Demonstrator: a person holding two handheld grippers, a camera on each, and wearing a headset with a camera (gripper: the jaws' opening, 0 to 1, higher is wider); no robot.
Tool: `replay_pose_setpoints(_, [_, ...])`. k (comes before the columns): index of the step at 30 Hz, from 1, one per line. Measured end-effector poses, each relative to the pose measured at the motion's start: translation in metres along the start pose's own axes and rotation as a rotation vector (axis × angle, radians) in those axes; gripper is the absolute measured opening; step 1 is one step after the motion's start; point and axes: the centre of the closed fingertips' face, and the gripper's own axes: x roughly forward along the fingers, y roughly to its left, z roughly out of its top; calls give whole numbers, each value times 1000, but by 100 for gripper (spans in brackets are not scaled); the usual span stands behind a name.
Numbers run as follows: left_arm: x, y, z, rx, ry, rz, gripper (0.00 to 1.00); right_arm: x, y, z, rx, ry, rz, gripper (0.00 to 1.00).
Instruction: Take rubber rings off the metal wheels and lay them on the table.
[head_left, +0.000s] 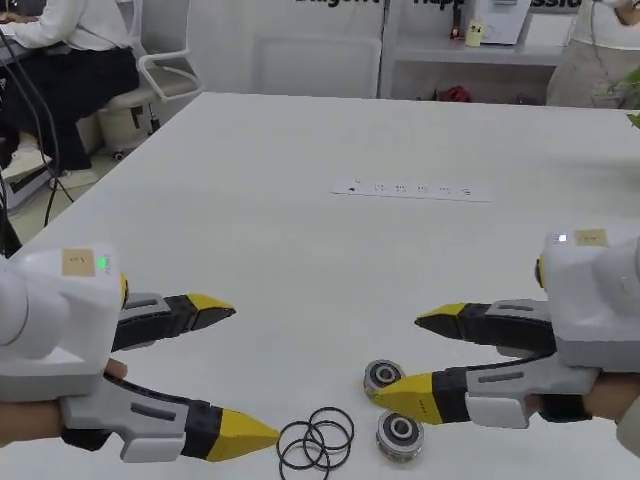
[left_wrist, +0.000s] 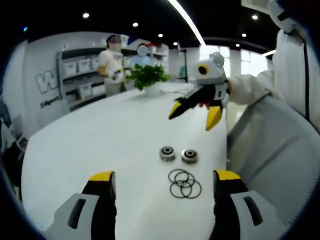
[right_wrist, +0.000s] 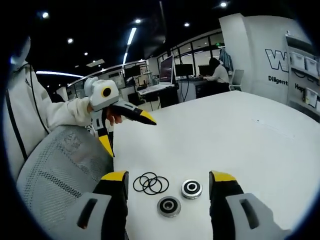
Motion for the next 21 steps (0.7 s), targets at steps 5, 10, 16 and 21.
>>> replay_pose_setpoints(5, [-2,1,1,-5,-10,6,81,-22,-9,11,70,-103,-69,67])
replay_pose_setpoints(10, [-7,5,1,-17,-29,24,82,-38,-13,7,94,-135,-112,73])
replay_pose_setpoints(16, [-11,6,5,-26,-53,37,84,-45,-8,-4,97,-127,-133,81])
replay_pose_setpoints(21, [-9,5,3,-27,-47,32,86,-54,-12,-16,128,-133,-181,91])
